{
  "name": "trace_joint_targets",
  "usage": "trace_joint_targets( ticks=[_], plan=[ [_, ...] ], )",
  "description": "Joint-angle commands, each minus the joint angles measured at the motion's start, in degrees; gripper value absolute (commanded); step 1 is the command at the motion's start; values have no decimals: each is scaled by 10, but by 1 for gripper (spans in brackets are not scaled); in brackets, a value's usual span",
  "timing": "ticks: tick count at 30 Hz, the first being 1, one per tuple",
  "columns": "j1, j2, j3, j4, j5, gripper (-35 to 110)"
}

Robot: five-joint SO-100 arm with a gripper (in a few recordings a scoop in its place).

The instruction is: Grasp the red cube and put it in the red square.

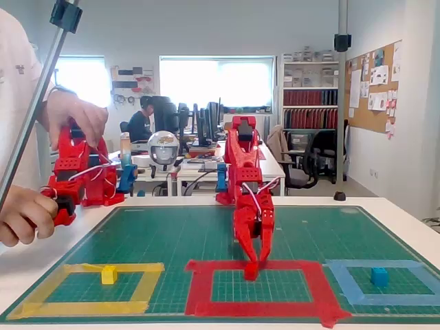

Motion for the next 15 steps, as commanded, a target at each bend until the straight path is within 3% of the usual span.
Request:
trace_joint_targets(
  ticks=[1,5,15],
  plan=[
    [-11,54,-25,-1,2,1],
    [-11,128,62,16,4,1],
    [-26,590,457,245,70,1]
  ],
)
